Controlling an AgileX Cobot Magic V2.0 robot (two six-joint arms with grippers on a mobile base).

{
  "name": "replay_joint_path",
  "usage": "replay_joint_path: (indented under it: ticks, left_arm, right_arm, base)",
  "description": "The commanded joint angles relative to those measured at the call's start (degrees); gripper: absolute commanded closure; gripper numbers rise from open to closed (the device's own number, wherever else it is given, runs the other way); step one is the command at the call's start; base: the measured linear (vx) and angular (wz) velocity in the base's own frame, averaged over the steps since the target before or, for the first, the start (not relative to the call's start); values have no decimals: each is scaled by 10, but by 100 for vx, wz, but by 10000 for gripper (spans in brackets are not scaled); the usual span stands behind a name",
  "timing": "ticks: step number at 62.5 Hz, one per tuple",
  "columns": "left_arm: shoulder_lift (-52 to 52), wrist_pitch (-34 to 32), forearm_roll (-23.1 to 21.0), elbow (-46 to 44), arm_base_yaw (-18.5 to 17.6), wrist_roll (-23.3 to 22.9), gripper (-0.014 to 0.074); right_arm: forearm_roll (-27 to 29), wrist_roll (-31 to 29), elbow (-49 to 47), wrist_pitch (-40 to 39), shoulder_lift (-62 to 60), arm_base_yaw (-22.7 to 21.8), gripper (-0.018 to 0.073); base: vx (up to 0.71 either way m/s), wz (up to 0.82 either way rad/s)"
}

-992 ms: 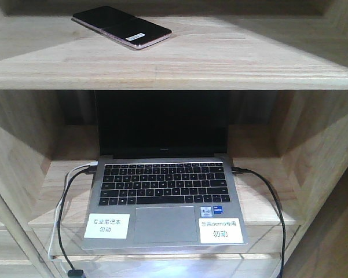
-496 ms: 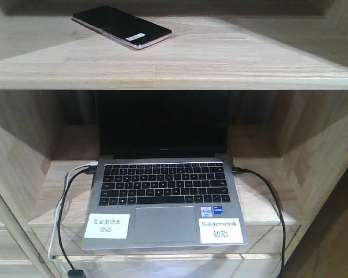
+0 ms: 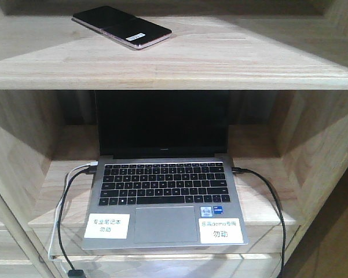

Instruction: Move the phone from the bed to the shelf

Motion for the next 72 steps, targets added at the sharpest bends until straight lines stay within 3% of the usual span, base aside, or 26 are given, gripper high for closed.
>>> replay_joint_path:
  ticks: [1, 72]
  left_arm:
    - [-4, -42, -4, 1, 1, -2, 596]
    - [-4, -42, -4, 1, 1, -2, 596]
  right_arm:
    - [-7, 0, 4, -48, -4, -3, 564]
    - [-7, 0, 4, -47, -4, -3, 564]
  base:
    - [0, 0]
    - [0, 0]
